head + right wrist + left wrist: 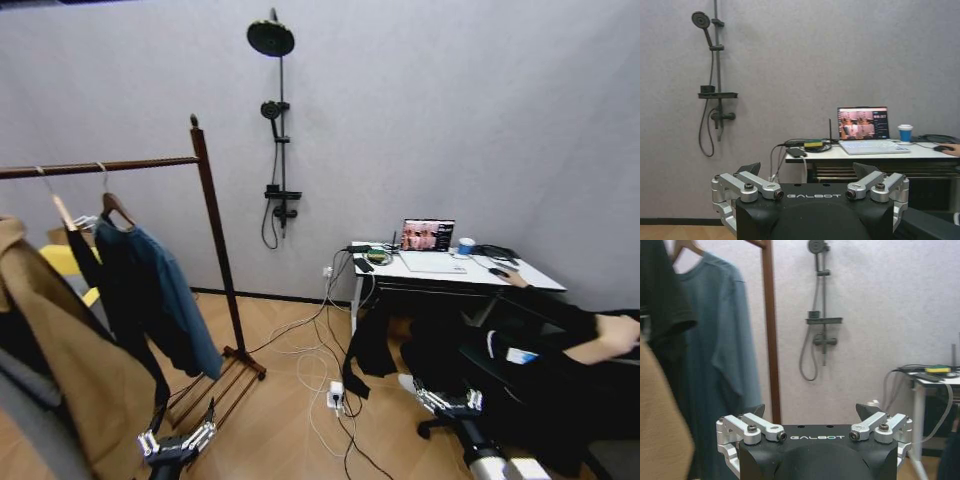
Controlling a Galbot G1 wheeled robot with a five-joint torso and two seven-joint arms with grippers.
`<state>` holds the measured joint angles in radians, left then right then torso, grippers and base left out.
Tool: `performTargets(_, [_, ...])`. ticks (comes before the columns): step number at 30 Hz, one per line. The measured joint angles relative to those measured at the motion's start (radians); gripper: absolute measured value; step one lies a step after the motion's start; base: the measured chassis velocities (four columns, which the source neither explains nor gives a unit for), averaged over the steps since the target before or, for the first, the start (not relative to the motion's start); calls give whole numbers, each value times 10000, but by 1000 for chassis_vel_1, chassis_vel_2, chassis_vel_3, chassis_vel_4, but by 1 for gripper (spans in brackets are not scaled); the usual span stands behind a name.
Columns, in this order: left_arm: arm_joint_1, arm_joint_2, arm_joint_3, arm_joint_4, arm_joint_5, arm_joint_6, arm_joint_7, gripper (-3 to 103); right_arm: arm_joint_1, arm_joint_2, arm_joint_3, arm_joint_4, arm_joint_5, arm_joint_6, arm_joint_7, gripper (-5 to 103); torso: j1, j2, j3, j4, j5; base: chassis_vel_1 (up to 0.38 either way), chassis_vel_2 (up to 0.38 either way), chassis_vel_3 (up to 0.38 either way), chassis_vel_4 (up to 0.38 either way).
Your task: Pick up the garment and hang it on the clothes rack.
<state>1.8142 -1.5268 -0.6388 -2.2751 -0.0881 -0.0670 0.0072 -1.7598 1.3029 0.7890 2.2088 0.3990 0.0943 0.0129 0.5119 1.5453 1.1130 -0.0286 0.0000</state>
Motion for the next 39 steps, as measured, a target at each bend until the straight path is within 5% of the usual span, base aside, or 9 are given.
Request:
performTargets(20, [0, 0, 0, 0, 0, 0, 1, 100, 0, 0, -1, 0, 0, 0, 0, 100, 2, -4, 0, 4, 0, -66, -75, -60, -65])
performTargets(39, [-1, 0, 0, 0, 0, 0, -1, 100, 0, 0, -1, 1, 0, -1, 0, 100, 0, -5, -2, 1, -1, 172, -176, -175, 163])
